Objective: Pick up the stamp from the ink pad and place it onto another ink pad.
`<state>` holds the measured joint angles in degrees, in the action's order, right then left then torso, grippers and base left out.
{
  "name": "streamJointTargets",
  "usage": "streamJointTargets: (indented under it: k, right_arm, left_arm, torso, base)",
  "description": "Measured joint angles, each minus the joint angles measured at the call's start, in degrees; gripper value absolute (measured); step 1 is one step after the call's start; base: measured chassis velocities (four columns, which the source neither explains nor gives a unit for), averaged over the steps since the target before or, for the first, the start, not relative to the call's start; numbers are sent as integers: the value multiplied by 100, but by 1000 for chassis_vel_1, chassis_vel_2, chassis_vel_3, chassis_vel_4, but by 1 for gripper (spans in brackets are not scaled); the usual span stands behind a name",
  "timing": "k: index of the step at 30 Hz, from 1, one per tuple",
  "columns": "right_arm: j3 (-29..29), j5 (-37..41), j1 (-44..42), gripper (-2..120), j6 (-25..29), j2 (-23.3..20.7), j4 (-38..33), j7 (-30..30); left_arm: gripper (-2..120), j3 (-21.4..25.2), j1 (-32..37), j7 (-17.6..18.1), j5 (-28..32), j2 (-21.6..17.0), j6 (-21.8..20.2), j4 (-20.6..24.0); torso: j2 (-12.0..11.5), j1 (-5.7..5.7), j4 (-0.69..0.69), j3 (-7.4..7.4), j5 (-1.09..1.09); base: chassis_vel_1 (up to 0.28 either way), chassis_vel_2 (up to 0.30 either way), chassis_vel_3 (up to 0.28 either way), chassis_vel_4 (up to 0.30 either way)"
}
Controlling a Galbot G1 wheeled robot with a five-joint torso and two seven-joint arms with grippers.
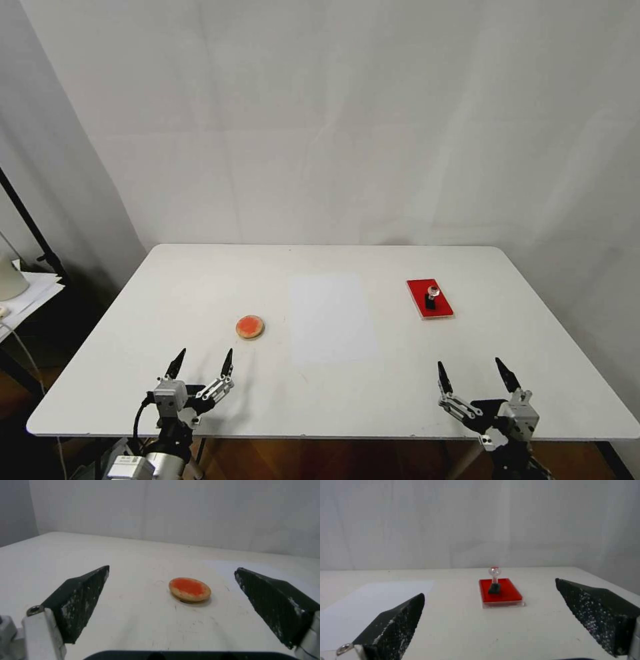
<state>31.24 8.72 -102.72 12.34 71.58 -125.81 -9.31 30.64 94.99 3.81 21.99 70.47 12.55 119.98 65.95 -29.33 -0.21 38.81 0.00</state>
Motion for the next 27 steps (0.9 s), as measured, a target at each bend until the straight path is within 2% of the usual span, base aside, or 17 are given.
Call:
streamJointTargets:
  k: [13,16,18,19,24,27]
  right_arm:
    - [-101,203,109,100,-73,-140,51,-59]
    - [-126,494,342,100,-240,-351,51,-114]
    - [-248,1000,877,100,-602,-743,84,-320]
    - [-248,1000,877,100,-602,-743,84,-320]
    - [-916,2251,2199,100,-1314,-1630,535,-739]
    - [-1242,2572,2709,100,-1440,-1817,828,-847]
  left_arm:
    - [100,0,0,0,0,0,0,0]
    - [100,0,1,0,0,0,0,0]
    - [100,0,0,0,0,0,0,0]
    - [100,0,0,0,0,0,0,0]
    - [100,0,0,0,0,0,0,0]
    - [100,0,0,0,0,0,0,0]
  torso:
    - [0,0,-1,0,0]
    - [0,1,-2,0,0]
    - [0,0,-1,0,0]
    - [0,0,-1,0,0]
    - [-1,-1,1,1,1]
    - [-1,0,1,1,0]
  base:
    - [0,0,0,0]
    - [0,0,0,0]
    - [0,0,0,0]
    - [0,0,0,0]
    - [0,0,0,0]
    - [0,0,0,0]
